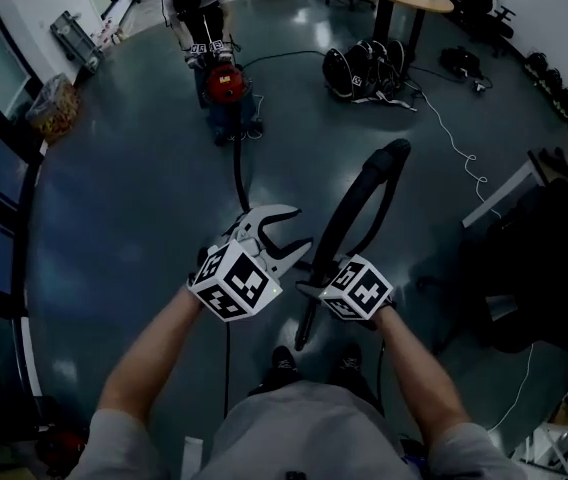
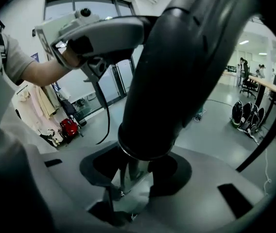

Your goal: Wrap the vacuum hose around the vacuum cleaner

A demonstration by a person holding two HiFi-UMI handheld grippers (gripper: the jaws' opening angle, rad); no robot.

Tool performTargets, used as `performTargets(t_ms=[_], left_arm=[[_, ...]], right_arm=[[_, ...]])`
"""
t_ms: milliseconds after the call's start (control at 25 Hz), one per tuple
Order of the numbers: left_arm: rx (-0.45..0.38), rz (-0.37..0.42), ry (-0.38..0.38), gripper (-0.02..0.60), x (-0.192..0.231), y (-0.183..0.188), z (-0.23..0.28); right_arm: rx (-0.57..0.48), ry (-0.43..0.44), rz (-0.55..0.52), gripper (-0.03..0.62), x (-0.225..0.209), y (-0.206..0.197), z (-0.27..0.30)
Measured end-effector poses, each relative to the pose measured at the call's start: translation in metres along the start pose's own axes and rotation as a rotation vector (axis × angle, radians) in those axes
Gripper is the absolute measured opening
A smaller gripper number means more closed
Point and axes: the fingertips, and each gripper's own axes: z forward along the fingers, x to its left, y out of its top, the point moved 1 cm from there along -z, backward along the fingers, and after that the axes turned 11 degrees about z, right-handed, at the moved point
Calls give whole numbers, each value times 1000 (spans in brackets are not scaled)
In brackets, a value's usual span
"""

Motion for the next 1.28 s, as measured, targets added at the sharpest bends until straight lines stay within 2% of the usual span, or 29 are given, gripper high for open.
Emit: performTargets(t_ms=[80,160,280,400,480,640,760,880,1040,1120,1280], left_arm=[[-24,67,-16,183,10,9,-5],[-22,174,-54,183,18,17,-8],[23,364,-174,184,19,18,-17],[41,514,-274,269,13,19,-24],[41,582,-345,293,7,22,-24],[107,770,-519,299,-11,13,-24],[150,894,-592,299,-21,5,-23],[144,959,-615,299,-28,5,-18],[173,998,-690,299,-40,-7,-11],[185,986,-701,301,-44,-13,-7],[185,914,-714,305,-52,-16,-6]], right_arm=[[30,3,-26,164,5,1,8],[60,4,-48,164,9,3,15],[106,7,-76,164,21,9,21],[147,22,-97,164,33,11,25],[170,35,-111,164,37,9,28],[218,73,-136,164,42,4,28],[261,94,-146,166,42,0,26],[308,104,-176,164,41,-5,27],[351,94,-221,164,38,-12,28],[353,90,-232,164,37,-16,26],[364,99,-233,164,39,-25,27]])
